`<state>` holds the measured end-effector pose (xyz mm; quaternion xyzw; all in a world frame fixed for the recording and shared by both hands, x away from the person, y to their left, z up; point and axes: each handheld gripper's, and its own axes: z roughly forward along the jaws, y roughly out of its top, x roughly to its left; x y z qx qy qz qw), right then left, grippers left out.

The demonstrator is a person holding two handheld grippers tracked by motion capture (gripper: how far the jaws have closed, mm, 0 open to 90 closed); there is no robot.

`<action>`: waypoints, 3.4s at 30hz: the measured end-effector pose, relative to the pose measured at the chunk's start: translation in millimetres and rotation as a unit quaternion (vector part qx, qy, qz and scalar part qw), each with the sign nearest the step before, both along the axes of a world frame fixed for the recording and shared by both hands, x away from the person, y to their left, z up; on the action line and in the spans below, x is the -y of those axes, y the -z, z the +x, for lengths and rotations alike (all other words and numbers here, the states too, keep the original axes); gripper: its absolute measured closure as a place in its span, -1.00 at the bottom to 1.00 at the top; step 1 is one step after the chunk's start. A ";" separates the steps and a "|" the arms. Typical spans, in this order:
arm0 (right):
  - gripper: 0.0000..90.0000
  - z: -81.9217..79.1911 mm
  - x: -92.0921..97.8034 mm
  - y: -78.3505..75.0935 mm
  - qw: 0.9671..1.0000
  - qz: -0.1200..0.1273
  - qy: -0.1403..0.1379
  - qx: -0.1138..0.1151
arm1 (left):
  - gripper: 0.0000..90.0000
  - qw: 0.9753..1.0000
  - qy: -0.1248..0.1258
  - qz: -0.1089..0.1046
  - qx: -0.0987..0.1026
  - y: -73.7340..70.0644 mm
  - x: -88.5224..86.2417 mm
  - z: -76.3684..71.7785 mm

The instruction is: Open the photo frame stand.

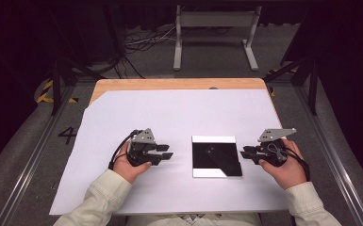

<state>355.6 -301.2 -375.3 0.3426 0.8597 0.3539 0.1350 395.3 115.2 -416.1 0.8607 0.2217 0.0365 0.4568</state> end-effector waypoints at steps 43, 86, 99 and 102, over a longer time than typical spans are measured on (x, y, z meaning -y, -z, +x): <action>0.74 -13.9 -13.8 33.6 0.978 -0.128 -0.073 -0.148 | 0.31 1.000 -0.015 -0.001 -0.014 6.9 -3.8 5.9; 1.00 -21.6 -12.0 0.6 0.991 -0.085 -0.082 -0.069 | 0.28 1.000 -0.013 0.003 -0.016 9.5 -2.5 7.2; 1.00 -24.2 -17.0 -11.5 0.998 -0.030 -0.058 -0.008 | 0.28 1.000 -0.014 0.004 -0.019 10.1 -1.1 6.3; 1.00 -25.2 -17.9 -12.5 0.998 -0.021 -0.053 0.001 | 0.28 1.000 -0.014 0.005 -0.019 10.1 -1.2 6.2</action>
